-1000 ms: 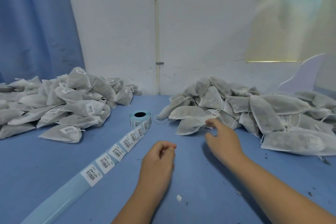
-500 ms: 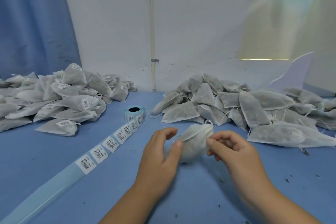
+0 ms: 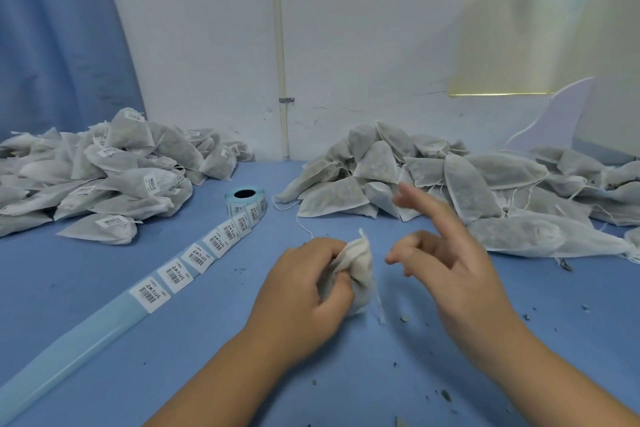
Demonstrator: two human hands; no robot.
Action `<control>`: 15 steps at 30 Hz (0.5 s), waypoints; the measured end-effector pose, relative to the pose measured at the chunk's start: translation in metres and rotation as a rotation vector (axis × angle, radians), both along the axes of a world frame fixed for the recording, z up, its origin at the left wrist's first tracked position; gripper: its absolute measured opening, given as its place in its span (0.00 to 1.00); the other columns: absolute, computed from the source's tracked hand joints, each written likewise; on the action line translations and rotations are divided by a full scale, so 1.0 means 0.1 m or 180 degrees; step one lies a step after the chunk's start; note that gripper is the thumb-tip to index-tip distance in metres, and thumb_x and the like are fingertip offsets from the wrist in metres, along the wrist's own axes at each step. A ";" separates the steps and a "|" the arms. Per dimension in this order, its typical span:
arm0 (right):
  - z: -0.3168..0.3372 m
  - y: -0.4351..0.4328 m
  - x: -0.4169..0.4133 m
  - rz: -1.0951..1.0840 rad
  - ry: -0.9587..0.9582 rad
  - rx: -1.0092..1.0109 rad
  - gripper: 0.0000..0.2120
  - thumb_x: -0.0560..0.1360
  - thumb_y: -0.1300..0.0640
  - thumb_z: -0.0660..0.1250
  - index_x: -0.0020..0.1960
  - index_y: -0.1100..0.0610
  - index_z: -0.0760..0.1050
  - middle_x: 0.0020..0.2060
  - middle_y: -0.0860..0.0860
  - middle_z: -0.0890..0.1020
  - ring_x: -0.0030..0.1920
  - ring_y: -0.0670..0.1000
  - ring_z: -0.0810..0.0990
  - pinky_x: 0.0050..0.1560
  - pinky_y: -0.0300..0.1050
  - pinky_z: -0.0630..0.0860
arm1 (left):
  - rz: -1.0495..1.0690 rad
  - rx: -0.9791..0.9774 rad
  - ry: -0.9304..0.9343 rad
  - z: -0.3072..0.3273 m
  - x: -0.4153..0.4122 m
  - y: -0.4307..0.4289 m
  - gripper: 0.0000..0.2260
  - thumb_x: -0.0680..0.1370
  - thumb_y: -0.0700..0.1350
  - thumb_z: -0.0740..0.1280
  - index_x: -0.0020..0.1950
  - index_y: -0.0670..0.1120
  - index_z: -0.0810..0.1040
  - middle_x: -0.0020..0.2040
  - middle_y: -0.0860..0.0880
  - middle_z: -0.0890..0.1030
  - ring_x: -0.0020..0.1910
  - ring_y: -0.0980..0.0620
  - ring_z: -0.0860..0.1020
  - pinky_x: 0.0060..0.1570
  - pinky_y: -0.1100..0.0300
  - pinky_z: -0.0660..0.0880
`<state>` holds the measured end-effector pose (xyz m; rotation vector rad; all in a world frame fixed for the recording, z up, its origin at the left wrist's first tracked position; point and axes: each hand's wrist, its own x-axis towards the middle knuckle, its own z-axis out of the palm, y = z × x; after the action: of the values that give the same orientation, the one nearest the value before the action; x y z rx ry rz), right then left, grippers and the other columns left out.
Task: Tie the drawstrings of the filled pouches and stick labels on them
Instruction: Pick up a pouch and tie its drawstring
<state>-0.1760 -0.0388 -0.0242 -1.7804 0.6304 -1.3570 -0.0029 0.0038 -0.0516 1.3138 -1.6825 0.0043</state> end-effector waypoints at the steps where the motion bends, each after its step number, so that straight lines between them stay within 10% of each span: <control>1: 0.01 0.02 -0.01 0.0140 0.0123 -0.0125 0.28 0.69 0.62 0.63 0.64 0.38 0.73 0.60 0.40 0.76 0.40 0.50 0.80 0.44 0.36 0.75 | 0.0024 -0.0123 -0.0270 0.02 0.01 0.00 0.08 0.73 0.49 0.58 0.44 0.51 0.76 0.38 0.58 0.76 0.38 0.55 0.72 0.43 0.64 0.67; 7: -0.02 0.08 0.07 0.0039 0.1015 -0.0752 0.18 0.72 0.66 0.68 0.52 0.45 0.82 0.46 0.39 0.81 0.37 0.49 0.79 0.41 0.38 0.75 | 0.0368 -0.0680 -0.1272 0.07 0.04 -0.01 0.06 0.70 0.43 0.59 0.35 0.45 0.73 0.31 0.52 0.69 0.30 0.49 0.67 0.35 0.53 0.68; 15: -0.06 -0.01 0.02 -0.0301 0.1080 0.0004 0.11 0.71 0.60 0.74 0.38 0.43 0.82 0.29 0.43 0.80 0.26 0.42 0.75 0.30 0.30 0.69 | 0.0835 -0.0374 -0.1443 0.08 0.11 -0.01 0.11 0.70 0.44 0.57 0.37 0.44 0.79 0.30 0.51 0.76 0.31 0.46 0.74 0.40 0.51 0.74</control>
<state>-0.1736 -0.0402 -0.0305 -2.0206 0.9060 -1.1208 0.0081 0.0029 -0.0431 1.5107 -1.8302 0.5851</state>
